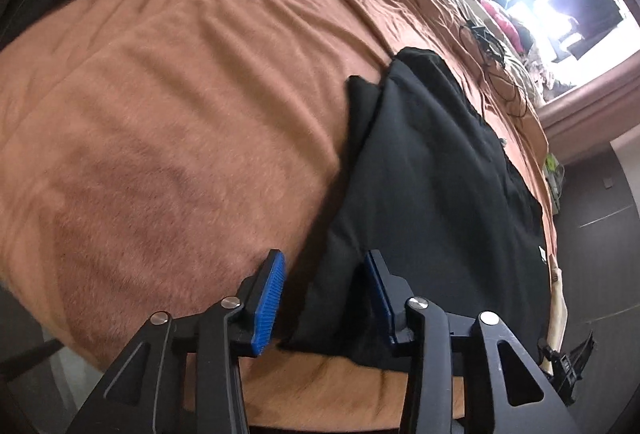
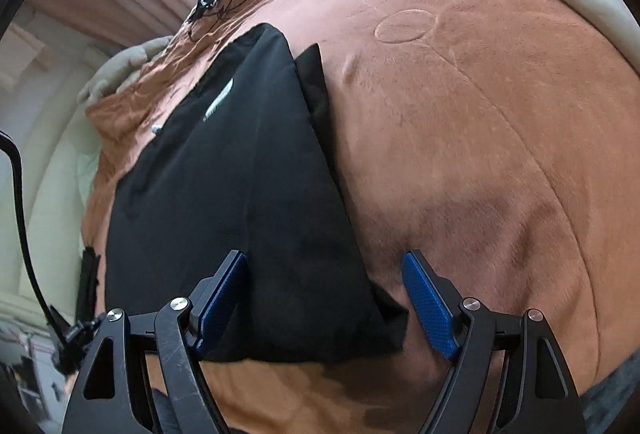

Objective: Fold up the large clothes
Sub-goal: 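Lower the shirt onto the bed and open both tools, then move both tools to the large black garment's edge and grasp it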

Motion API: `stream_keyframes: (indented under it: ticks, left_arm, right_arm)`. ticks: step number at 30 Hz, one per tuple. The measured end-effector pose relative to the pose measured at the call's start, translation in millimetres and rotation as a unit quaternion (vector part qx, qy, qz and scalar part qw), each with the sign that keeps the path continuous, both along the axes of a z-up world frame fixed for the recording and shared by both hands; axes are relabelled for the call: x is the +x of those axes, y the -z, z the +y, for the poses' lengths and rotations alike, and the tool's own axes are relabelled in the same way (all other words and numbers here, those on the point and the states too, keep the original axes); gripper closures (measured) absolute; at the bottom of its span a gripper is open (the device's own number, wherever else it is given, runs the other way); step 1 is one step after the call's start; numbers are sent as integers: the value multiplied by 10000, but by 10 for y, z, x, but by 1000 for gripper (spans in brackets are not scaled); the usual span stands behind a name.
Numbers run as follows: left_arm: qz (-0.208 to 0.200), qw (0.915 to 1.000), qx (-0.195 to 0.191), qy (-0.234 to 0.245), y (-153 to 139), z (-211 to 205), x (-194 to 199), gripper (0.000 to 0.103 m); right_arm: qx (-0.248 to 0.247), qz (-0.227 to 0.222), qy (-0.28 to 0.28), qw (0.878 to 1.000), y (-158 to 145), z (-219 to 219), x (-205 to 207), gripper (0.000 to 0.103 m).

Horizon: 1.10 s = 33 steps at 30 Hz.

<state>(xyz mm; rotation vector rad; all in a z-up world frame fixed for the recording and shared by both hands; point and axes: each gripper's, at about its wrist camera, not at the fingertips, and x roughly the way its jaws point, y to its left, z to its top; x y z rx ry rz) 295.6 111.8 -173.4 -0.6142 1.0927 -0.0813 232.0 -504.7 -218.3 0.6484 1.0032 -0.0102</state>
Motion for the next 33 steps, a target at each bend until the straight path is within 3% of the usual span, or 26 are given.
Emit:
stream_keyframes:
  ticks: [5, 11, 13, 16, 23, 28, 33]
  left_arm:
    - [1, 9999, 94, -72, -89, 89, -142, 62]
    - [-172, 9987, -418, -214, -219, 240, -317, 61]
    - [-215, 9980, -545, -224, -247, 257, -364, 56]
    - [-276, 9968, -710, -249, -275, 266, -424, 47]
    - [-377, 9928, -1122, -209, -262, 277, -536, 46]
    - [-274, 9905, -1331, -201, -142, 288, -490, 46]
    - [-188, 9897, -1413, -95, -40, 199, -407, 46]
  right_arm:
    - [-272, 138, 210, 9993, -90, -18, -163, 24]
    - [-377, -61, 304, 9988, -361, 31, -380, 26]
    - [-459, -179, 245, 9985, -502, 92, -437, 26]
    - [-560, -411, 75, 9976, -749, 252, -488, 26]
    - [-743, -817, -778, 9908, -1142, 959, -430, 26]
    - [-770, -804, -1305, 9852, -1114, 1443, -302, 28]
    - [-726, -442, -1611, 9833, -855, 1830, -102, 34]
